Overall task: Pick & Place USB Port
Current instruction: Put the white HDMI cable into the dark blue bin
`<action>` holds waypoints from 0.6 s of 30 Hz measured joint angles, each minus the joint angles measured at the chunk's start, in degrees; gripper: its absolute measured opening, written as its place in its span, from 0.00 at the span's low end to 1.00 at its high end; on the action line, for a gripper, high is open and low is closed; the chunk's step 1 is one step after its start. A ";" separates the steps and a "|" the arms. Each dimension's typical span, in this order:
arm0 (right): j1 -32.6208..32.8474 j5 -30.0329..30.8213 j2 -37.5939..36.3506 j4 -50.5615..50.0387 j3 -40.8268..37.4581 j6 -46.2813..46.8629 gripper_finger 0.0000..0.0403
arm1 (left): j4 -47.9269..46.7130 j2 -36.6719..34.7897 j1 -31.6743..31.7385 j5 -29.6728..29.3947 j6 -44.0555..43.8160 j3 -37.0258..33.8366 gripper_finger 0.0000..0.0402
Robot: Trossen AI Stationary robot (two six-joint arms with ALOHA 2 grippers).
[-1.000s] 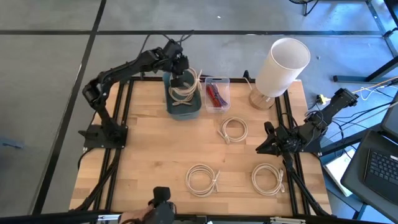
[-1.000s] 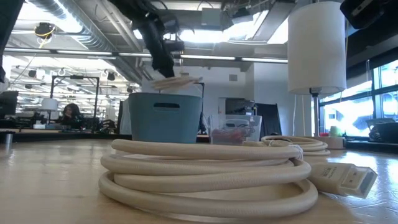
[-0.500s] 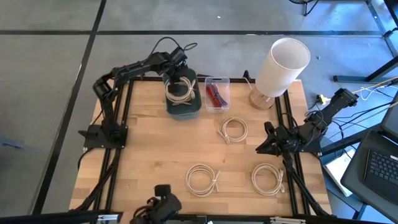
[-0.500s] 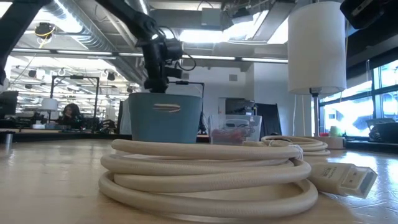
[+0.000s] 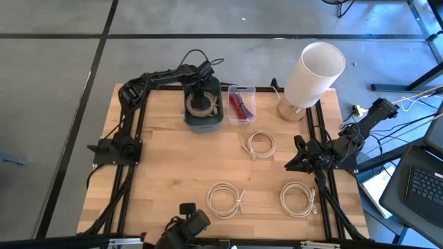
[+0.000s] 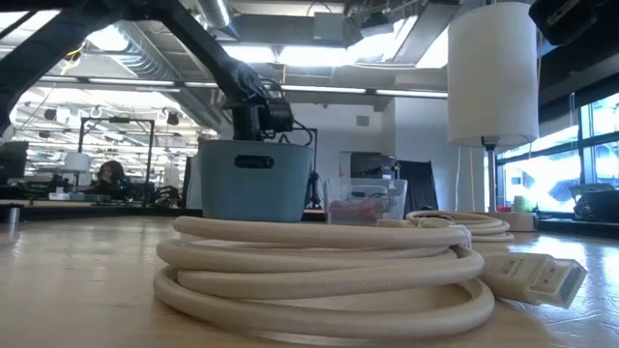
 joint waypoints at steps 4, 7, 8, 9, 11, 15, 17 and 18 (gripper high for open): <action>0.02 -0.01 0.00 -0.02 0.00 0.00 0.13 | 0.59 0.48 -0.02 -1.36 -0.01 0.06 0.08; 0.01 -0.01 -0.01 -0.01 0.00 0.00 0.13 | 0.61 0.44 -0.04 -2.40 -0.02 0.04 0.18; 0.00 -0.02 0.00 -0.02 0.00 -0.01 0.13 | 0.60 0.44 -0.04 -3.12 -0.05 0.01 0.22; 0.00 0.00 0.00 -0.02 0.00 0.00 0.13 | 0.49 0.44 -0.06 -4.15 -0.05 -0.03 0.26; 0.02 -0.01 0.00 0.00 0.00 -0.01 0.13 | 0.14 0.07 -0.35 -6.36 -0.07 -0.11 0.32; 0.02 0.01 -0.02 0.00 0.00 0.00 0.13 | -0.10 -1.87 -0.97 -7.92 0.11 -0.11 0.42; 0.00 0.01 0.00 -0.03 0.00 0.00 0.13 | -0.07 -3.65 -1.46 -8.97 0.39 -0.11 0.44; 0.00 -0.02 -0.01 -0.03 0.00 0.00 0.13 | -0.08 -4.75 -1.74 -9.55 0.42 -0.11 0.45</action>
